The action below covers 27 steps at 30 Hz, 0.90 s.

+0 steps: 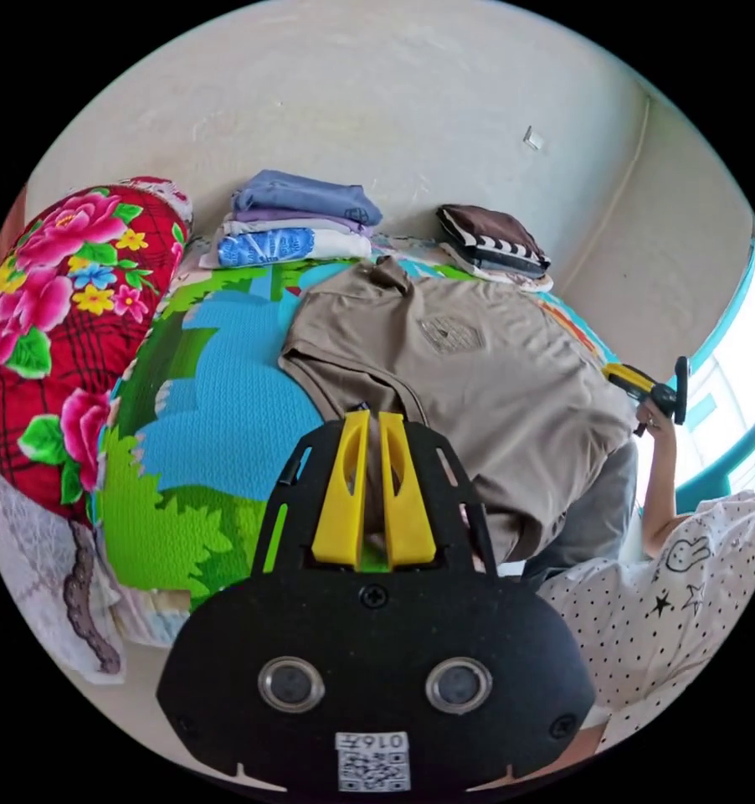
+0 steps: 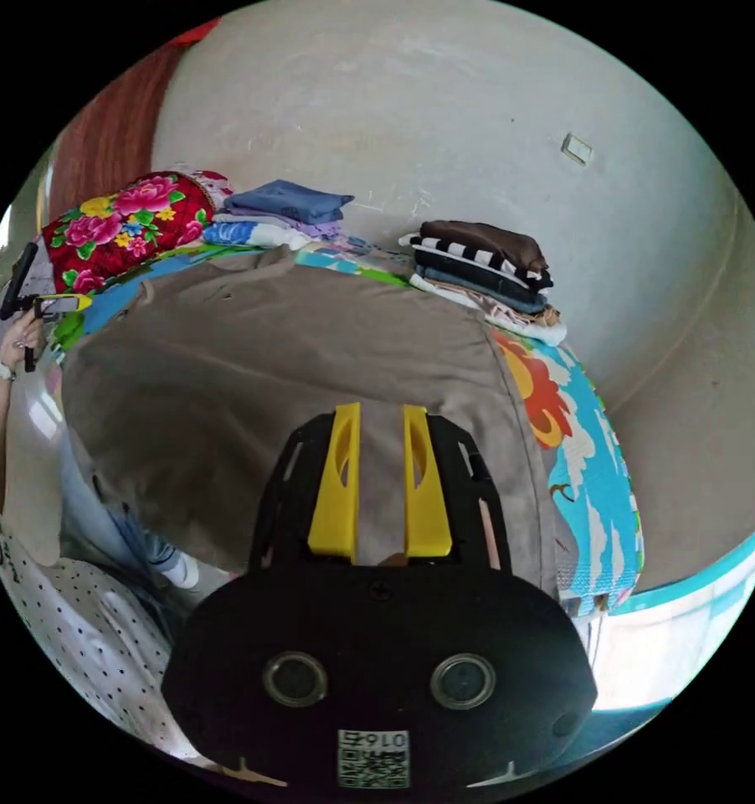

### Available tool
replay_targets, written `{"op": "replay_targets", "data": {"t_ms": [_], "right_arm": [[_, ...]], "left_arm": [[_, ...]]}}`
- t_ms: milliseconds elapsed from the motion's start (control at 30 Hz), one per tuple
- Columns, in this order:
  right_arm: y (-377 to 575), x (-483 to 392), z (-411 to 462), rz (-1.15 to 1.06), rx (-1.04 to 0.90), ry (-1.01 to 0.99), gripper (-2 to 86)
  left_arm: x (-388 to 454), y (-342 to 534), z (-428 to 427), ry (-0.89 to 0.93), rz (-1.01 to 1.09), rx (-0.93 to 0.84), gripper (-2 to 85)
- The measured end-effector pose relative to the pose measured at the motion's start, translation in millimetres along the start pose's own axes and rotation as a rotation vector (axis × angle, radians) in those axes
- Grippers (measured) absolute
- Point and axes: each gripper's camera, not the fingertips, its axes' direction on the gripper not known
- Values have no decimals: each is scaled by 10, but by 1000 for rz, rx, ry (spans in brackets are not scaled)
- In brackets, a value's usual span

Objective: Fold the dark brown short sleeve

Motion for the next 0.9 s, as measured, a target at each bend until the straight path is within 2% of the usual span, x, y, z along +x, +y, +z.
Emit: {"op": "replay_targets", "data": {"t_ms": [100, 200, 367, 467, 567, 600, 667, 800, 900], "right_arm": [[-189, 224, 337, 43, -129, 127, 74], [-517, 411, 542, 47, -160, 197, 63], [-1284, 481, 948, -77, -161, 73, 44], [-1667, 590, 1298, -60, -213, -2, 13], [-1822, 704, 1676, -47, -342, 21, 1], [-1843, 714, 1680, -59, -322, 27, -1], [-1873, 722, 1677, -79, -334, 41, -3], [-1815, 765, 1774, -132, -349, 232, -5], [-1838, 915, 1758, -65, -341, 193, -5]], "left_arm": [[163, -440, 414, -96, 63, -42, -9], [324, -1018, 809, -222, 135, -65, -10], [512, -1915, 1612, -311, 203, -130, -10], [598, -2243, 2250, -466, 252, -256, -10], [623, -2428, 2757, -572, 283, -312, -10], [616, -2490, 2936, -578, 286, -335, -10], [647, -2575, 3124, -630, 309, -307, -10], [745, -2808, 3565, -702, 388, -282, -10], [747, -3021, 3825, -705, 390, -266, -10]]}}
